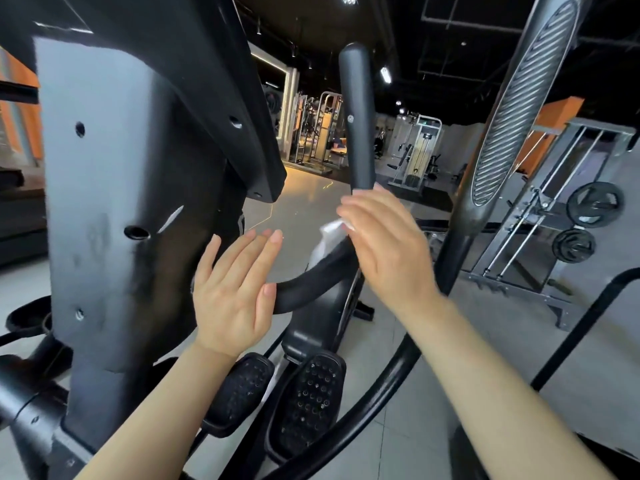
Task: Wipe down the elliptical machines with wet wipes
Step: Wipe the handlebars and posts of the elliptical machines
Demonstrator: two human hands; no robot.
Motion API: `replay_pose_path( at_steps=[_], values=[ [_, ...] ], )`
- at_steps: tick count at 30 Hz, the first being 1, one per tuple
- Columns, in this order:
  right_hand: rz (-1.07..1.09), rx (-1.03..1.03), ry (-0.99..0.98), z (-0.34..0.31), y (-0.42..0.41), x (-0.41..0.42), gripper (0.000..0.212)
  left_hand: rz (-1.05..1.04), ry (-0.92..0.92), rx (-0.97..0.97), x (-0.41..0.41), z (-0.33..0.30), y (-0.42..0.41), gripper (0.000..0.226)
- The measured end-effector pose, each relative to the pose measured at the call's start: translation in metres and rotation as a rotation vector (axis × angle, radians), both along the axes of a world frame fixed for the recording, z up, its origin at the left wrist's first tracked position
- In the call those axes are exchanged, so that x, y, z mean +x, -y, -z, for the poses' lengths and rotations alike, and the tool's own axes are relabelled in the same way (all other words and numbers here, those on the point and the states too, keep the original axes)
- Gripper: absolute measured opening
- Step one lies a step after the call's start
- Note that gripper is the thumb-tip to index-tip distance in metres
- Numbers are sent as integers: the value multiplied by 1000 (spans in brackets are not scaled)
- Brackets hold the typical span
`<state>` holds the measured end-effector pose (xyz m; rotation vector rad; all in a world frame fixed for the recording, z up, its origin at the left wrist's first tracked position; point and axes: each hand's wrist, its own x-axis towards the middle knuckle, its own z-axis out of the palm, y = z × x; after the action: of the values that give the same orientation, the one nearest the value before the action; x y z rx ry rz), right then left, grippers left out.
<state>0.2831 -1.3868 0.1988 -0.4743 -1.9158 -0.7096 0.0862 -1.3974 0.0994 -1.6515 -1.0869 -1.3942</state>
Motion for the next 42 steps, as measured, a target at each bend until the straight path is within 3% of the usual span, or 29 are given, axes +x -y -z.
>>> replay_pose_path(
  at_steps=[2, 4, 5, 8, 13, 17, 21, 23, 26, 28, 31, 33, 35, 37, 40, 42],
  values=[
    [179, 154, 329, -8, -35, 17, 23, -12, -7, 6, 0, -1, 0, 49],
    [274, -21, 476, 14, -58, 27, 25, -11, -24, 8, -1, -1, -1, 49],
    [260, -162, 428, 29, -60, 29, 24, -15, -31, 16, -2, 0, -1, 49],
    [134, -486, 47, 62, -41, 18, 37, -28, -42, 24, -3, 2, -4, 49],
    [38, -621, -330, 77, -8, -12, 47, -41, -51, 37, -4, 1, -5, 48],
    [-105, -699, -390, 83, 32, -35, 38, -40, -63, -6, -4, -1, 0, 48],
    [-281, -1027, -443, 67, 61, -37, 32, 24, -52, -162, -5, -6, 10, 49],
    [-299, -1169, -659, 47, 63, -30, 30, 83, 3, -248, -5, -8, 17, 53],
    [-308, -1403, -1146, 5, 50, -16, 23, 172, 32, -254, 3, -20, 26, 53],
    [-383, -1413, -1332, -26, 44, -10, 30, 176, -20, -127, 13, -40, 30, 45],
    [-477, -1203, -1384, -70, 37, -9, 26, 30, -57, 117, 25, -77, 26, 39],
    [-489, -920, -1282, -97, 35, -14, 23, -110, -38, 202, 24, -96, 17, 42],
    [-365, -507, -988, -119, 32, -23, 26, -209, -48, 194, 16, -101, 4, 46],
    [-204, -184, -579, -137, 18, -31, 31, -300, -125, 118, 6, -95, -12, 52],
    [213, 208, 137, -154, -41, -31, 34, -368, -177, 58, 0, -85, -33, 59],
    [400, 278, 533, -155, -74, -22, 32, -370, -166, 78, 0, -84, -42, 59]
  ],
)
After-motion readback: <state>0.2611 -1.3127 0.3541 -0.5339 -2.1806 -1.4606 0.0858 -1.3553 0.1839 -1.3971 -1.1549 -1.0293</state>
